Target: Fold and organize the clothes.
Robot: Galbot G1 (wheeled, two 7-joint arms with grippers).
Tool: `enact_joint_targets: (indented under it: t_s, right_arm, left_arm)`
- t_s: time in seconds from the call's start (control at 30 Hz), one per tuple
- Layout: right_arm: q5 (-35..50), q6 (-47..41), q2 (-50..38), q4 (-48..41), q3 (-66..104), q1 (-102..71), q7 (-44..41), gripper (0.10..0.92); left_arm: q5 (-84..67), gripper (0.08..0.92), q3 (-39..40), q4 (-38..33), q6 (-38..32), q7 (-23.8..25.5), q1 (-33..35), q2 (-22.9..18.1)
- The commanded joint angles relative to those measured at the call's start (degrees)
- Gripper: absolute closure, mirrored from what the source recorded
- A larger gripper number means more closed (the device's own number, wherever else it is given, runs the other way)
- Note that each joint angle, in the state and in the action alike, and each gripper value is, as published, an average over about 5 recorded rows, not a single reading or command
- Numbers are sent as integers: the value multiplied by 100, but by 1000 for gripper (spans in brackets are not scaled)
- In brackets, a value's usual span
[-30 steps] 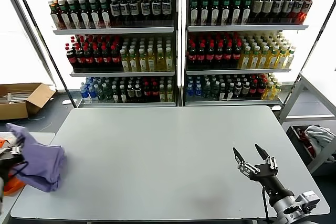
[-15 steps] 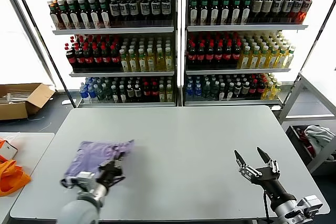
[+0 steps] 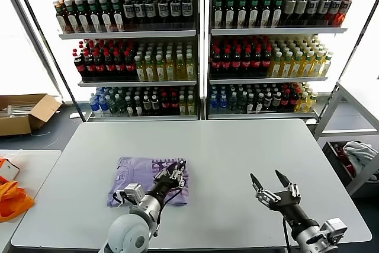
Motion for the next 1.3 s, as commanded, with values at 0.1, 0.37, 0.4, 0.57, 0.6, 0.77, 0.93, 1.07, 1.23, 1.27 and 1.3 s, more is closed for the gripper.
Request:
enact_joint_targets:
  t_s: [0.1, 0.37, 0.4, 0.57, 0.6, 0.77, 0.93, 1.07, 1.23, 1.27, 1.3]
  right_arm:
    - [441, -996, 113, -888, -2512, 1999, 1386, 203]
    - [254, -1066, 966, -2677, -4150, 3548, 1504, 203]
    - [258, -1083, 990, -2797, -4259, 3679, 1429, 203]
    - [235, -1220, 1159, -3486, -4579, 4118, 1313, 203]
    - [226, -1217, 1202, -3591, -4594, 4160, 1318, 203]
    - [270, -1145, 1194, -3627, -4609, 4183, 1298, 252]
    - [311, -1167, 1078, -3445, -4536, 4041, 1317, 388]
    - [327, -1188, 931, -3144, -4365, 3824, 1287, 510]
    - [302, -1228, 511, -2694, -4065, 3461, 1142, 657]
    - [292, -1243, 414, -2610, -3981, 3399, 1099, 691]
    - [289, -1262, 331, -2533, -3897, 3352, 1064, 717]
  left_arm:
    - [-550, 481, -1195, -746, -526, 805, 333, 342]
    - [-217, 250, -1660, -1134, -577, 794, 915, 375]
    - [-196, 227, -1666, -1158, -581, 795, 983, 348]
    - [71, 179, -1527, -1216, -587, 881, 1229, 158]
    - [113, 178, -1497, -1215, -588, 892, 1244, 113]
    - [170, 177, -1461, -1216, -597, 908, 1271, -5]
    - [202, 177, -1494, -1187, -622, 929, 1297, -23]
    - [205, 177, -1538, -1178, -633, 928, 1320, -17]
    - [225, 177, -1611, -1166, -660, 936, 1332, 12]
    - [233, 177, -1619, -1166, -667, 941, 1331, 13]
    - [238, 177, -1621, -1167, -672, 946, 1331, 13]
